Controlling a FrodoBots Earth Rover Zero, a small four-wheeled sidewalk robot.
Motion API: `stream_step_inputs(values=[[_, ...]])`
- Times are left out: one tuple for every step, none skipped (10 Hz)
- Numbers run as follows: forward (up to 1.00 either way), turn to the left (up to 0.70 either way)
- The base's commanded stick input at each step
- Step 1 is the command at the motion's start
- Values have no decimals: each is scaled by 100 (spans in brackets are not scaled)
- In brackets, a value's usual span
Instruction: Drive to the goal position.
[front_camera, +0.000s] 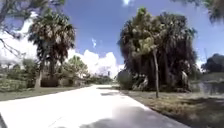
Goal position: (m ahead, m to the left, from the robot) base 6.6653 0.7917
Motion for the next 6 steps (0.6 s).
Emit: stream_step_inputs(values=[[85,0],[85,0],[85,14],[85,20],[85,0],[85,2]])
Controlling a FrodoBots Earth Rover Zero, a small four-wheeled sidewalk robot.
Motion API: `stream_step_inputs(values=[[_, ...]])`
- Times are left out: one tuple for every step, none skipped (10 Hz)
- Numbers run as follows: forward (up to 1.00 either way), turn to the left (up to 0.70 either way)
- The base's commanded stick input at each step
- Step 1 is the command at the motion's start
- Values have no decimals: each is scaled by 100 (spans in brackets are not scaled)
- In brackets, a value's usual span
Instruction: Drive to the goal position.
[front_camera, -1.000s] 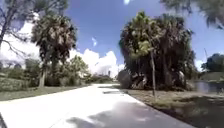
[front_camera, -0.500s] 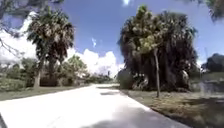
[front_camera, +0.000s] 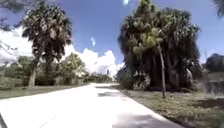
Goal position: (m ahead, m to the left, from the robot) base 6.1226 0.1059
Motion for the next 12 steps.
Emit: stream_step_inputs(values=[[85,6],[85,19],[85,34],[85,34],[85,17],[85,0],[85,5],[85,16],[85,34],[85,23],[85,4],[85,4]])
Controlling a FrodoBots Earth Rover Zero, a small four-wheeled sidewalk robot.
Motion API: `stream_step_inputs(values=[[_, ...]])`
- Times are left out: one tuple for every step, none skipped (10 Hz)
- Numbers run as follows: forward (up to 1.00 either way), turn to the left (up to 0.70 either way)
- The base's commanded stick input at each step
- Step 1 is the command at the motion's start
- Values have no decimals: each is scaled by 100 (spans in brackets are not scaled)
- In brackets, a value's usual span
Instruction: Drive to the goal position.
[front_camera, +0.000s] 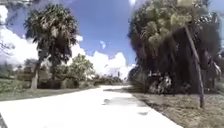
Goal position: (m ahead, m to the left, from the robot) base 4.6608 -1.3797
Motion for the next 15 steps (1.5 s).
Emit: stream_step_inputs(values=[[85,12],[85,24],[85,26],[85,9],[85,0],[85,0],[85,0],[85,0],[85,0],[85,0],[85,0],[85,0],[85,0],[85,0],[85,0]])
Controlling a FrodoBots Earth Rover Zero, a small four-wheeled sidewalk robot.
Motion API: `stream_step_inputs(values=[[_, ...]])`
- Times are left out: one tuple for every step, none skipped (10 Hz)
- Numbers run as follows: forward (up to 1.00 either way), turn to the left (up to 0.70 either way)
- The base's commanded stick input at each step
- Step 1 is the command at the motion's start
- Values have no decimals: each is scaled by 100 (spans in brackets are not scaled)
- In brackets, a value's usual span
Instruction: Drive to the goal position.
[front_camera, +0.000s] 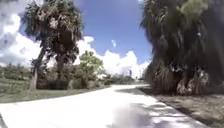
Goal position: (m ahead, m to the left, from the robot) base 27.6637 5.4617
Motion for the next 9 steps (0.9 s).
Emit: stream_step_inputs(values=[[85,0],[85,0],[85,0],[85,0],[85,0],[85,0],[85,0],[85,0],[85,0]])
